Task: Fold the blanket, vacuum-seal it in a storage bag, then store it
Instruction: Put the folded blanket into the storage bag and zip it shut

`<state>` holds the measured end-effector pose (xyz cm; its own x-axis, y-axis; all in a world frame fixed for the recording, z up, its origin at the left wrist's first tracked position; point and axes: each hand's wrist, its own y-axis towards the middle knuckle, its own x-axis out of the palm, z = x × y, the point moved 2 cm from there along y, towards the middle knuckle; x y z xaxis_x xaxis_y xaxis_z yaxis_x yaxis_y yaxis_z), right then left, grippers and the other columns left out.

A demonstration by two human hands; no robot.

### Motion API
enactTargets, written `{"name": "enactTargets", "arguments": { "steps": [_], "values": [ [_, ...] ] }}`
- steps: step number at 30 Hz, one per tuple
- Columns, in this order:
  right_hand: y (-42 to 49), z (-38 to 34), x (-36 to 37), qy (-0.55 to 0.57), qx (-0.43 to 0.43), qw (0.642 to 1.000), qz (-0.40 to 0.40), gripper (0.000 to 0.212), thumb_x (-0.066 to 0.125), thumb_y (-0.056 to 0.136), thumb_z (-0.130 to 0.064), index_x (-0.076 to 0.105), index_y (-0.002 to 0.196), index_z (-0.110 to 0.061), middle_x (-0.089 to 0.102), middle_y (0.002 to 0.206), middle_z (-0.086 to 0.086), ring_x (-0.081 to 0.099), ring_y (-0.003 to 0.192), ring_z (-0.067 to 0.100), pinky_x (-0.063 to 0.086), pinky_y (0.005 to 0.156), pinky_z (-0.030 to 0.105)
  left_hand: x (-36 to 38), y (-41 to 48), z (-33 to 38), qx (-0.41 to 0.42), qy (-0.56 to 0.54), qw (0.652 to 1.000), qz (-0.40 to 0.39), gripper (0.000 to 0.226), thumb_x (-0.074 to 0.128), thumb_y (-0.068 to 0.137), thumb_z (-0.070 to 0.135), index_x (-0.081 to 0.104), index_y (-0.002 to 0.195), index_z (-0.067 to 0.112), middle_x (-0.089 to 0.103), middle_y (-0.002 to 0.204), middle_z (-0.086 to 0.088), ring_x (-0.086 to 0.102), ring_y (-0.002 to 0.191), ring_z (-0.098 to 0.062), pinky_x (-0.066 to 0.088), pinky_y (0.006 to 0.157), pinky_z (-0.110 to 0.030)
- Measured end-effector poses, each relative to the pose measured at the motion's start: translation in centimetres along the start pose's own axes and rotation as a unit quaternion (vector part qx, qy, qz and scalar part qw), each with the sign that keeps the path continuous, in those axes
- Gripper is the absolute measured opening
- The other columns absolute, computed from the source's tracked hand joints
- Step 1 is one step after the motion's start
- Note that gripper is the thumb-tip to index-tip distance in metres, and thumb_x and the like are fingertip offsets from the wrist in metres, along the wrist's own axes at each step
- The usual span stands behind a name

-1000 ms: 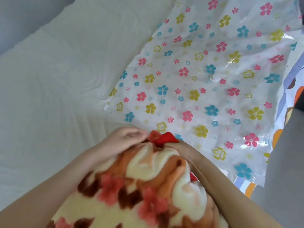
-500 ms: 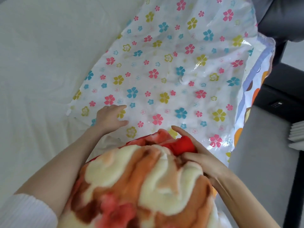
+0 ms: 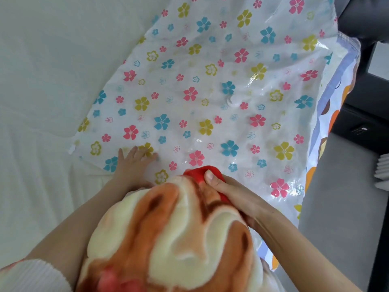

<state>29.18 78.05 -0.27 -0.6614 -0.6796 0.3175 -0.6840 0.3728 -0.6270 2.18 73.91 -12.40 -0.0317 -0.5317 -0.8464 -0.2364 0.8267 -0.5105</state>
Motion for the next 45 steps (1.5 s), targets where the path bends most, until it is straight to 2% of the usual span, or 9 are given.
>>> {"name": "enactTargets", "arguments": {
  "steps": [9,14,17,20,23,29,34,42,45],
  "values": [
    [0.1,0.1,0.8,0.043,0.016,0.999,0.028,0.003,0.072,0.08,-0.019,0.073,0.079,-0.017,0.069,0.074,0.003,0.065,0.071,0.016,0.05,0.068,0.026,0.2,-0.5,-1.2,0.094,0.097,0.987,-0.088,0.09,0.047,0.087,0.06,-0.012,0.148,0.032,-0.015,0.157,-0.008,-0.01,0.145,-0.028,0.013,0.116,-0.054],
    [-0.7,0.3,1.1,0.036,-0.011,0.999,0.032,0.004,0.071,0.072,-0.015,0.073,0.075,-0.017,0.067,0.069,0.001,0.063,0.066,0.013,0.049,0.062,0.021,-0.2,-0.8,-2.8,0.15,0.084,0.978,-0.119,0.069,0.047,0.091,0.05,0.011,0.148,0.037,-0.001,0.159,0.0,-0.001,0.146,-0.018,0.016,0.117,-0.038],
    [-1.4,0.3,1.3,0.034,-0.015,0.998,0.042,0.022,0.068,0.065,-0.021,0.073,0.084,-0.012,0.068,0.073,0.003,0.064,0.07,0.014,0.05,0.064,0.022,-0.4,-1.3,-3.5,0.175,0.121,0.972,-0.1,0.057,0.046,0.097,0.031,0.021,0.148,0.028,0.024,0.153,0.002,0.024,0.141,-0.016,0.027,0.112,-0.029],
    [-1.9,0.6,1.7,0.034,-0.016,0.998,0.05,0.025,0.07,0.065,-0.025,0.073,0.087,-0.013,0.069,0.075,0.003,0.065,0.073,0.015,0.049,0.068,0.026,-0.4,-1.6,-4.1,0.175,0.138,0.973,-0.061,0.033,0.046,0.096,0.02,0.045,0.129,0.02,0.05,0.128,0.002,0.048,0.116,-0.014,0.041,0.096,-0.025],
    [-2.6,0.6,2.3,0.059,-0.014,0.997,0.038,0.024,0.078,0.071,-0.035,0.073,0.088,-0.018,0.071,0.08,0.002,0.068,0.077,0.017,0.05,0.072,0.028,-0.3,-2.0,-4.1,0.153,0.152,0.974,-0.063,0.021,0.04,0.096,0.012,0.056,0.11,0.015,0.057,0.114,0.0,0.055,0.103,-0.014,0.044,0.087,-0.024],
    [-2.9,0.6,2.9,-0.01,-0.002,0.998,0.06,0.081,0.071,0.047,-0.079,0.071,0.095,-0.015,0.074,0.093,0.007,0.07,0.089,0.024,0.052,0.086,0.036,-3.0,-3.5,-4.5,0.076,-0.06,0.992,0.083,0.019,0.041,0.097,0.014,0.057,0.086,0.016,0.062,0.091,-0.001,0.054,0.083,-0.017,0.039,0.073,-0.026],
    [-3.5,0.1,4.5,-0.033,-0.03,0.997,0.062,0.061,0.076,0.06,-0.063,0.071,0.102,-0.019,0.074,0.096,0.0,0.07,0.092,0.017,0.051,0.092,0.034,-9.3,-6.1,-3.0,0.087,-0.218,0.961,0.149,0.02,0.056,0.091,0.027,0.058,0.072,0.026,0.058,0.068,0.015,0.056,0.071,-0.012,0.037,0.06,-0.024],
    [-4.7,0.2,5.7,-0.025,-0.064,0.992,0.108,0.047,0.075,0.063,-0.052,0.07,0.104,-0.028,0.074,0.099,-0.007,0.068,0.097,0.011,0.046,0.1,0.038,-16.0,-12.1,-1.7,0.141,-0.237,0.948,0.159,0.037,0.06,0.089,0.019,0.046,0.06,0.036,0.062,0.06,0.01,0.061,0.066,-0.009,0.044,0.066,-0.027],
    [-5.3,0.2,5.7,-0.01,-0.091,0.989,0.12,0.031,0.076,0.077,-0.033,0.065,0.105,-0.04,0.072,0.099,-0.016,0.066,0.094,-0.003,0.047,0.092,0.02,-17.4,-15.0,-2.4,0.142,-0.252,0.936,0.203,0.036,0.06,0.089,0.017,0.046,0.06,0.033,0.062,0.073,0.015,0.056,0.059,-0.01,0.038,0.06,-0.019]
  ]
}}
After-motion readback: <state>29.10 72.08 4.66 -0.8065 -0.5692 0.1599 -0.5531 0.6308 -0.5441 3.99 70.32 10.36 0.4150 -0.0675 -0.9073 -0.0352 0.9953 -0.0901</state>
